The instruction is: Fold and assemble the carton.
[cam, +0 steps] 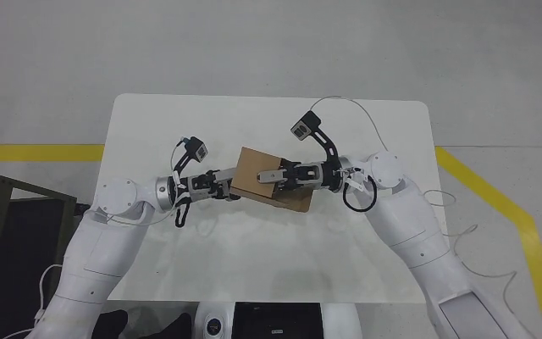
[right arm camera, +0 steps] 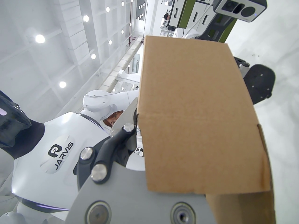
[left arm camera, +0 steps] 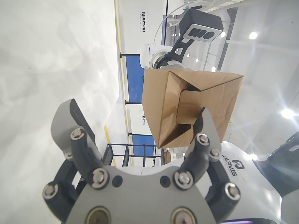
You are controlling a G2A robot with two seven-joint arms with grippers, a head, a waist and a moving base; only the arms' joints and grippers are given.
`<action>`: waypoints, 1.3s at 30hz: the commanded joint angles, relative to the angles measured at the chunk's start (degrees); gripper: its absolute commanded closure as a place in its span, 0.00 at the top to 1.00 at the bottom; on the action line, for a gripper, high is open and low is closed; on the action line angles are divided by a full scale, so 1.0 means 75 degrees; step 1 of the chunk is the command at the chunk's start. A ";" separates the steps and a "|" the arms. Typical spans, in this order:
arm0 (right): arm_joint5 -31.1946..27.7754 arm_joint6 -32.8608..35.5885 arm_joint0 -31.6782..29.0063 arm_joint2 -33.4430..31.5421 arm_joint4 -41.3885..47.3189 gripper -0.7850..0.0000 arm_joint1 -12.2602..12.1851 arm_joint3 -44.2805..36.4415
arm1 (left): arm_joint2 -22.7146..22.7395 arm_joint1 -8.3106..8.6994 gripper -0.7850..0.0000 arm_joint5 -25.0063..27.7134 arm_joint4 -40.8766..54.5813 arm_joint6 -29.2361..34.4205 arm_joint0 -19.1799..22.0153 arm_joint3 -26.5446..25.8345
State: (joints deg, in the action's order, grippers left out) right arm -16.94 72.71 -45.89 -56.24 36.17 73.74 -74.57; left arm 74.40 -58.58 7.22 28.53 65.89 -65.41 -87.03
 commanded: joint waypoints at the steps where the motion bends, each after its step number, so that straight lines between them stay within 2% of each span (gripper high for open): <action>1: -0.0017 0.0008 0.0009 0.0003 0.0002 0.00 0.0004 0.0010 | -0.0025 -0.0002 1.00 0.0015 -0.0006 -0.0001 0.0017 -0.0021; 20: 0.0023 0.0055 -0.0003 -0.0042 -0.0006 0.00 0.0010 0.0055 | -0.0181 -0.0012 1.00 0.0057 0.0037 0.0003 0.0121 0.0010; 26: 0.0166 0.0060 -0.0005 -0.0105 -0.0241 0.00 -0.0026 0.0264 | 0.0099 0.0059 1.00 0.0215 -0.0478 -0.0188 0.0152 0.0204; 32: 0.0367 0.0229 0.0089 -0.0088 -0.0649 0.00 -0.0068 0.0728 | 0.0613 0.0162 1.00 0.0632 -0.0858 -0.0394 0.0058 0.0109; 39: 0.0298 0.0538 0.0521 0.0425 -0.1263 0.00 0.0038 0.1744 | 0.1072 0.0231 1.00 0.1810 -0.0923 -0.0433 -0.0150 -0.0116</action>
State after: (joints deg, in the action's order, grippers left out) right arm -14.49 76.51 -42.62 -53.79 27.39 73.84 -62.88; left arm 81.88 -56.94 18.77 22.10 62.72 -66.27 -87.71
